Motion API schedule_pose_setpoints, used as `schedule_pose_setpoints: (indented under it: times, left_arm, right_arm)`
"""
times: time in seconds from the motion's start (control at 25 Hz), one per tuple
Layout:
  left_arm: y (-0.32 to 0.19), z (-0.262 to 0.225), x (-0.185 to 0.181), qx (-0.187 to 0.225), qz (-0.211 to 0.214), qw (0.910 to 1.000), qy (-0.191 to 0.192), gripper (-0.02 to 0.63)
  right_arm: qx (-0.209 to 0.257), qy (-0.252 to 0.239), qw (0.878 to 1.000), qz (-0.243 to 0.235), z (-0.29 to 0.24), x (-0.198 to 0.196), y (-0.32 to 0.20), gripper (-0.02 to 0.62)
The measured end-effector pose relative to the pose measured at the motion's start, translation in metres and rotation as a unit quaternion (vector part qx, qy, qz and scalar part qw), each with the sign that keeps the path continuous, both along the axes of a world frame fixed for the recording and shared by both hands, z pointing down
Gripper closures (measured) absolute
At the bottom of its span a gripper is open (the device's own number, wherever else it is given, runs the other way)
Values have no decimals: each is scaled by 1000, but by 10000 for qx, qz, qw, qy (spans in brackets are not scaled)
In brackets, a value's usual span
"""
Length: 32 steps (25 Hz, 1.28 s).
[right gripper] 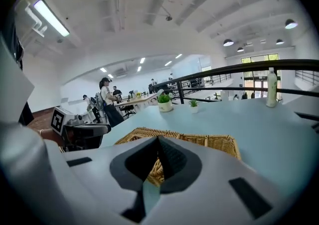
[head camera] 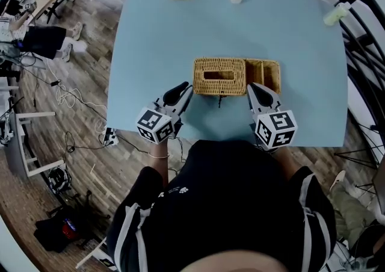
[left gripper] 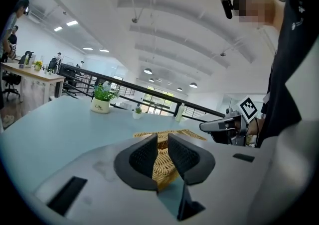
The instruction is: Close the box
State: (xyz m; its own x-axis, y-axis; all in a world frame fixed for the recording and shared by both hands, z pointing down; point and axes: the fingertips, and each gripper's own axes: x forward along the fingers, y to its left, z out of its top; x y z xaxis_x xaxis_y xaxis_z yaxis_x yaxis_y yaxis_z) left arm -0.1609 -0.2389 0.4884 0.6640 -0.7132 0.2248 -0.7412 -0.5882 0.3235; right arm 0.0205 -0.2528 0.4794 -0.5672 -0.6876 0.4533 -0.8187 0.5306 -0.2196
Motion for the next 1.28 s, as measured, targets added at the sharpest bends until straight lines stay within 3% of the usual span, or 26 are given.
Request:
schedule_pose_setpoints:
  times: [0.2, 0.44, 1.28]
  left_arm:
    - [-5, -21, 8, 331, 25, 9994, 40, 575]
    - [-4, -36, 14, 541, 136, 9983, -142, 578]
    - [-9, -39, 19, 533, 98, 9979, -361, 578]
  right_arm:
    - [329, -313, 9989, 130, -17, 3, -4, 595]
    - [482, -513, 9974, 124, -29, 1, -4, 595]
    - [327, -478, 9983, -33, -22, -5, -2, 595]
